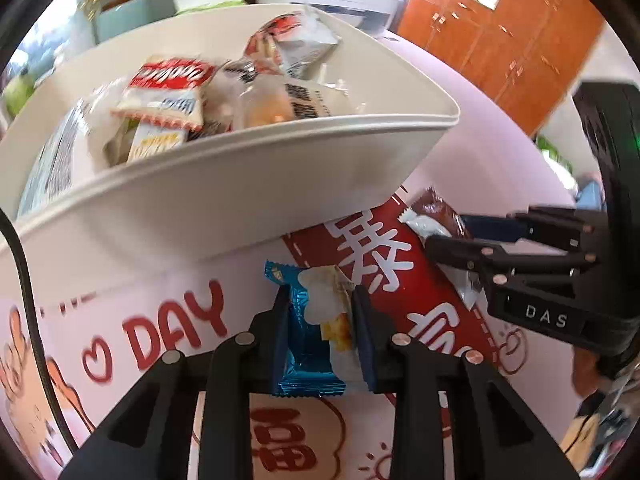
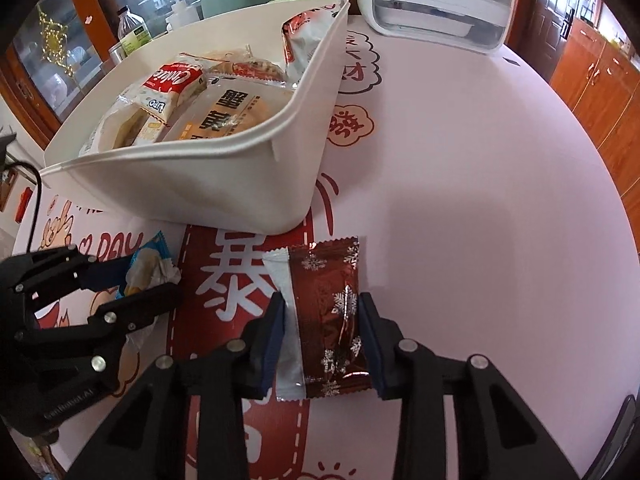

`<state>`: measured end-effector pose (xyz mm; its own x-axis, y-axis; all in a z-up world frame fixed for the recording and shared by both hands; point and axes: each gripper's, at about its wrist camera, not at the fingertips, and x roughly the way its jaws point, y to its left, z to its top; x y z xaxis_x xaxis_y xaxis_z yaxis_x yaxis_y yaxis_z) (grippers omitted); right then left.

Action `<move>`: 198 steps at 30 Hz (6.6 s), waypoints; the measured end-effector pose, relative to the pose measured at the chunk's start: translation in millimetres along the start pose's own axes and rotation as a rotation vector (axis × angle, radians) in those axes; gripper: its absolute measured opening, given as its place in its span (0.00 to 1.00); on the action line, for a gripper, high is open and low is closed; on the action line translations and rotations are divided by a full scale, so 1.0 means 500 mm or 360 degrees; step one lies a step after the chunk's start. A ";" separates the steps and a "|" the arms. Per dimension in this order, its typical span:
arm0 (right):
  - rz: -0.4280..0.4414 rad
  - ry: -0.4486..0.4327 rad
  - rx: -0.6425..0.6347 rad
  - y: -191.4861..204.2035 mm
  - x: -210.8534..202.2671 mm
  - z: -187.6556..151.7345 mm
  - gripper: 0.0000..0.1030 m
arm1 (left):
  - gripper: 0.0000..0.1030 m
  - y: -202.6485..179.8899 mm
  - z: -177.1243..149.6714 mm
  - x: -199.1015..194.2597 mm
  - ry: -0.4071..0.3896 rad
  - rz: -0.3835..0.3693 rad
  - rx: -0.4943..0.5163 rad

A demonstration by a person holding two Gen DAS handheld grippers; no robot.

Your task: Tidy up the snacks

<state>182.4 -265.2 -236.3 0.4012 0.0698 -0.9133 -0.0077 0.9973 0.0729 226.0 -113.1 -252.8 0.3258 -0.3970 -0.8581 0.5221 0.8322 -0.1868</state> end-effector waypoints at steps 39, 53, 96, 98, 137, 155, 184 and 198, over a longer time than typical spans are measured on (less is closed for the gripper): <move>0.0176 -0.0521 -0.0107 0.142 -0.391 0.235 0.34 | 0.26 0.039 0.243 -0.474 -0.0500 0.0427 -0.0138; 0.0158 -0.0651 -0.0069 0.172 -0.451 0.362 0.34 | 0.27 0.052 0.331 -0.491 -0.0538 0.0602 -0.0225; 0.0099 -0.0412 0.0091 0.155 -0.326 0.427 0.49 | 0.94 0.164 0.360 -0.408 -0.0339 0.0759 -0.0468; 0.0099 -0.0411 0.0088 0.157 -0.328 0.423 0.49 | 0.94 0.163 0.355 -0.414 -0.0346 0.0754 -0.0477; 0.0293 -0.0201 0.0116 0.169 -0.407 0.021 0.49 | 0.94 -0.008 -0.061 -0.545 -0.0245 0.0711 -0.0498; 0.0186 -0.0343 0.0108 0.213 -0.497 -0.076 0.59 | 0.95 -0.067 -0.123 -0.609 -0.0308 0.0772 -0.0523; 0.0175 -0.0364 0.0090 0.229 -0.501 -0.100 0.59 | 0.95 -0.066 -0.138 -0.609 -0.0307 0.0792 -0.0554; 0.0180 -0.0359 0.0090 0.226 -0.500 -0.099 0.59 | 0.95 -0.065 -0.138 -0.606 -0.0299 0.0783 -0.0560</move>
<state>35.7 -168.7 -19.6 0.5952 0.1679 -0.7859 -0.0154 0.9801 0.1978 55.9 6.7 -19.5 0.6111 0.0297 -0.7910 -0.0036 0.9994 0.0348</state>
